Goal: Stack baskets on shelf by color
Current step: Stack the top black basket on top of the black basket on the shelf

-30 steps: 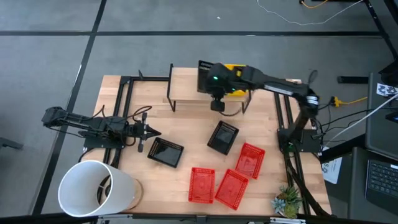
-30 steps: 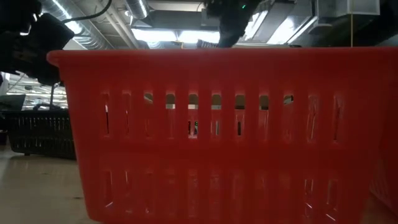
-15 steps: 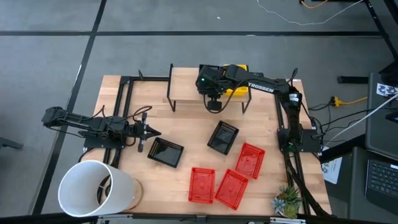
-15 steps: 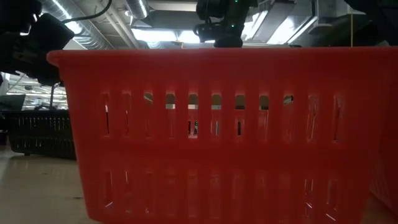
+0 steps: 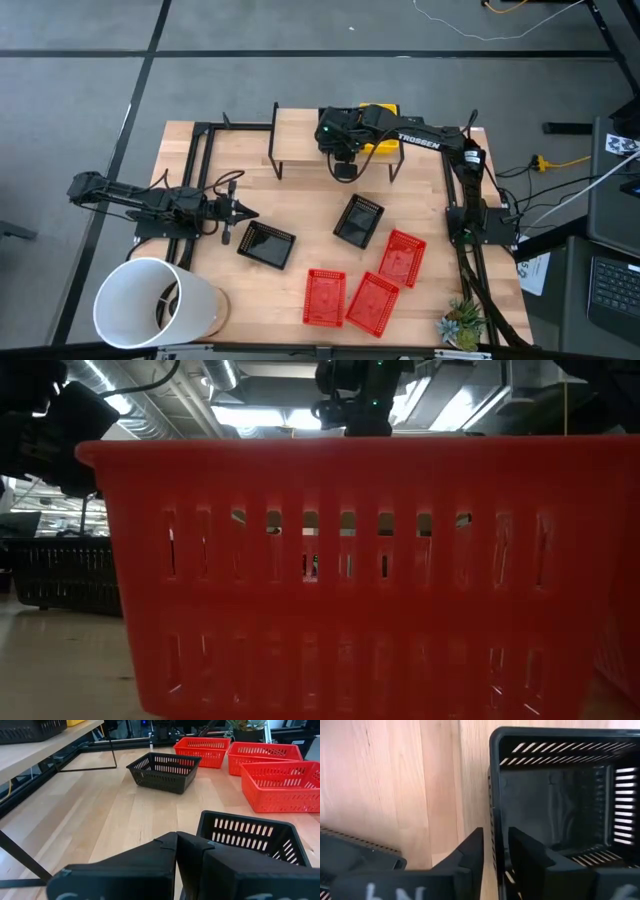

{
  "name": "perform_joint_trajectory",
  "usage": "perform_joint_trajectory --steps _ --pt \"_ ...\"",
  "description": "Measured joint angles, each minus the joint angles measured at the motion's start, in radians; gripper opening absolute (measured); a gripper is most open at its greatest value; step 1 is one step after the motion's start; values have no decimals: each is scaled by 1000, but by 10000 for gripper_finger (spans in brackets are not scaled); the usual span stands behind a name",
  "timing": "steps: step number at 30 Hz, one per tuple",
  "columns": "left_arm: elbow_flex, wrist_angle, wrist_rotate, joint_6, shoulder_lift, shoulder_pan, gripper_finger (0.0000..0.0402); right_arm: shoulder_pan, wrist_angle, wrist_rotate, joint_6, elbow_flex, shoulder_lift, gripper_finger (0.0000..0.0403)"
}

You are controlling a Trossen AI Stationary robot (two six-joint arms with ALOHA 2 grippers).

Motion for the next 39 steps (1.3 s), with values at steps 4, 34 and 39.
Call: perform_joint_trajectory --steps 4,34,39 --pt "0 0 0 0 0 0 0 14 -38 7 26 65 1 103" --pt "0 0 0 -10 0 0 0 522 143 -179 830 -422 0 98" --pt "0 0 0 -29 0 0 0 523 160 -58 839 -456 -1 98"
